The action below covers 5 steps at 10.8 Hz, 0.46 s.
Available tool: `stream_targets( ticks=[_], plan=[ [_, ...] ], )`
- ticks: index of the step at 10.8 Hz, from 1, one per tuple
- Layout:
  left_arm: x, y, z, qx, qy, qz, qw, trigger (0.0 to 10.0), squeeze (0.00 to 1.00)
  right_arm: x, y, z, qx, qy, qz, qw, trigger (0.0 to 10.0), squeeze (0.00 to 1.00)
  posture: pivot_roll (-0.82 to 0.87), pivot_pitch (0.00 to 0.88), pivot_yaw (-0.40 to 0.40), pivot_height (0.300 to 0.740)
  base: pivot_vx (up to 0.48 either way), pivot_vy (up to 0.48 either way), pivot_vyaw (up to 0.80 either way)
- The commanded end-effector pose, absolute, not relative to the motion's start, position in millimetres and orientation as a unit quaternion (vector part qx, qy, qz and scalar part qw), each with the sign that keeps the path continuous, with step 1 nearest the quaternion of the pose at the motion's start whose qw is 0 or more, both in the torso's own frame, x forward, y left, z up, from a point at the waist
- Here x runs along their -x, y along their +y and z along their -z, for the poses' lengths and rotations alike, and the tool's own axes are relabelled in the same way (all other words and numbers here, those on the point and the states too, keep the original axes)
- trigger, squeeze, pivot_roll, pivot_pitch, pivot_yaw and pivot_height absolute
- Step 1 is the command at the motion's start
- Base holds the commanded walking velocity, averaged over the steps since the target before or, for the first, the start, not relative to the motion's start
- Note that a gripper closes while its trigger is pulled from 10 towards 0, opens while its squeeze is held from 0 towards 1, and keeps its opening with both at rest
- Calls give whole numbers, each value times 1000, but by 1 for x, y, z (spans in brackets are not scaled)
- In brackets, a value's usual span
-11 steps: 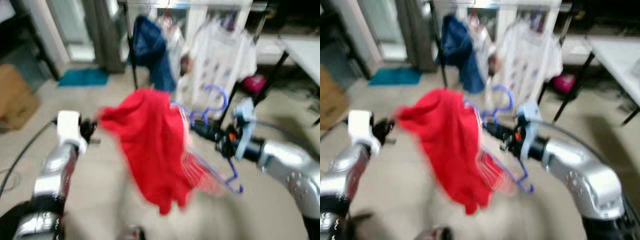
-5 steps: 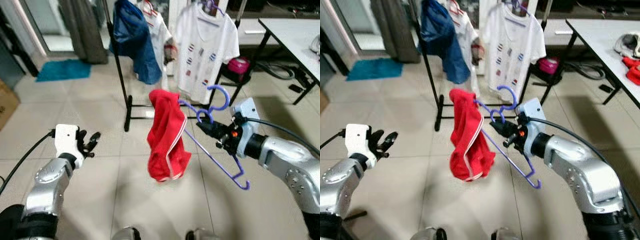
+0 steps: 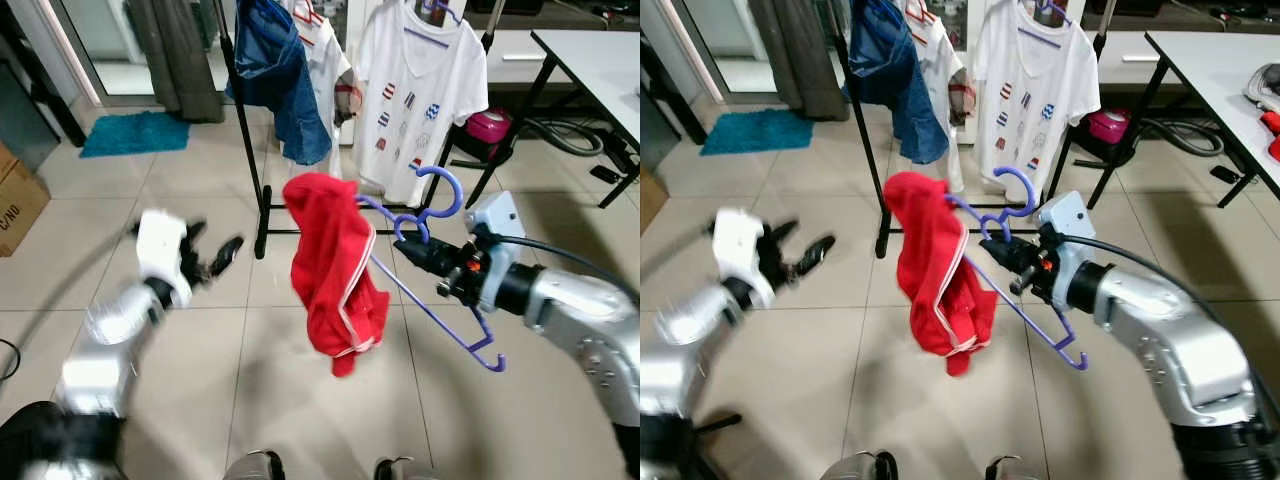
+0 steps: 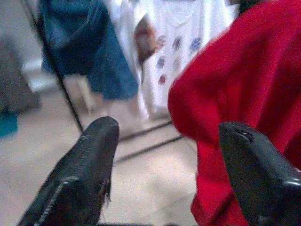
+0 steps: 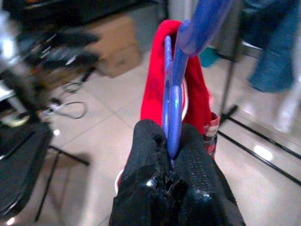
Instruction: Hang hanger
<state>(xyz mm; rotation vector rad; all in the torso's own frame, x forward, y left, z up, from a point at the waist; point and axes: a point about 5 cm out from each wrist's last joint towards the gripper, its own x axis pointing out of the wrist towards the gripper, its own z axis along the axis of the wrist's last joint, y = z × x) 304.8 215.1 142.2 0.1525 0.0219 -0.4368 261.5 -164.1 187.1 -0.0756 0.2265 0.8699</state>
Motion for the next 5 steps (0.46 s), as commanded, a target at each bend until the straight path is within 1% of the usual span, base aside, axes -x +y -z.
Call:
stream_targets(
  ticks=[1,2,3,4,5],
  plan=[
    [-308,218,-163,-100,-16,252,962,10000,1000,-256,-157,-206,50,68,-475,876,10000,0,-156,80,62,740,0,0,0],
    [-310,225,-181,-98,-26,300,949,10000,118,-250,-156,-209,51,72,-511,855,10000,0,-150,76,59,740,0,0,0],
    [-310,232,-187,-105,-15,330,938,10000,0,-248,-156,-210,50,72,-529,844,10000,0,-140,70,59,740,0,0,0],
    [-309,236,-184,-121,17,381,916,10000,0,-247,-154,-213,46,68,-549,832,10000,0,-137,67,61,740,0,0,0],
    [-304,238,-179,-122,60,440,887,10000,0,-245,-154,-217,44,64,-568,819,10000,0,-136,63,63,740,0,0,0]
  ],
)
